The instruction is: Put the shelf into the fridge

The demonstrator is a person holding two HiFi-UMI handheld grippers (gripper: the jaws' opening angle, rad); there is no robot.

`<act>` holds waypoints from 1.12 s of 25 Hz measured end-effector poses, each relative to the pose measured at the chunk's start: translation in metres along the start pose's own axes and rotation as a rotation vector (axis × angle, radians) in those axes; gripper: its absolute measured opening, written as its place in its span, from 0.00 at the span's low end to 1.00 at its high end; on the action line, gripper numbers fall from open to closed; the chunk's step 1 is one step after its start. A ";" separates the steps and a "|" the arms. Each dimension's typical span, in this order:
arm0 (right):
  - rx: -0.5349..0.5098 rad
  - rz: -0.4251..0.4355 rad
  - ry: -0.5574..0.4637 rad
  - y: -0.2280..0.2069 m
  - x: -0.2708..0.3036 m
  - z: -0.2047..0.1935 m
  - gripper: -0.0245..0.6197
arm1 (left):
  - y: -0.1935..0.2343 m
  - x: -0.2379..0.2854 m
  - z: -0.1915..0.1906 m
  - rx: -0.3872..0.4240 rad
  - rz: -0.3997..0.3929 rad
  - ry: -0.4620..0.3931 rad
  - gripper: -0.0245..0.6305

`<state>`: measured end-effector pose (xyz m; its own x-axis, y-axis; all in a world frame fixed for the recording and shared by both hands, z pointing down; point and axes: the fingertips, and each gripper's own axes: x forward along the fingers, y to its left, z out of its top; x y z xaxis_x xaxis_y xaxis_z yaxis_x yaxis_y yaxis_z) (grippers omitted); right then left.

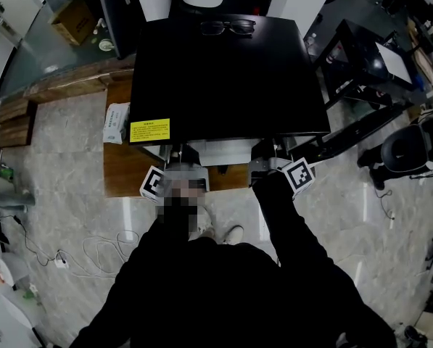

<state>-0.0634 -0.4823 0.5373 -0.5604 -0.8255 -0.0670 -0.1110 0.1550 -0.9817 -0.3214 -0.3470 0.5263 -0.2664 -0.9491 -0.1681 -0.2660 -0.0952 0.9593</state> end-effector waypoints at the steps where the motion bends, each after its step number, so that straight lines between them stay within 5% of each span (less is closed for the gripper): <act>1: -0.030 0.007 0.028 0.003 -0.009 -0.004 0.18 | -0.002 -0.009 -0.005 -0.005 -0.005 0.025 0.15; 4: -0.205 0.032 0.104 0.015 -0.040 -0.009 0.23 | -0.005 -0.041 -0.020 -0.013 -0.014 0.107 0.18; 7: -0.408 0.060 0.209 0.027 -0.069 -0.015 0.19 | -0.015 -0.072 -0.030 0.085 -0.036 0.204 0.18; 13: -0.871 0.223 0.511 0.068 -0.126 -0.065 0.06 | -0.063 -0.124 -0.063 0.587 -0.156 0.471 0.17; 15: -0.928 0.319 0.589 0.086 -0.147 -0.084 0.06 | -0.077 -0.142 -0.074 0.744 -0.190 0.536 0.08; 18: -1.004 0.437 0.653 0.108 -0.175 -0.100 0.05 | -0.101 -0.163 -0.086 0.866 -0.236 0.575 0.05; 28: -1.095 0.617 0.662 0.150 -0.217 -0.120 0.05 | -0.144 -0.191 -0.121 1.025 -0.334 0.621 0.05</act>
<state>-0.0569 -0.2148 0.4262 -0.9926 -0.1171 -0.0324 -0.1098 0.9787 -0.1735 -0.1204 -0.1883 0.4475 0.3617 -0.9317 0.0339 -0.9112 -0.3456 0.2242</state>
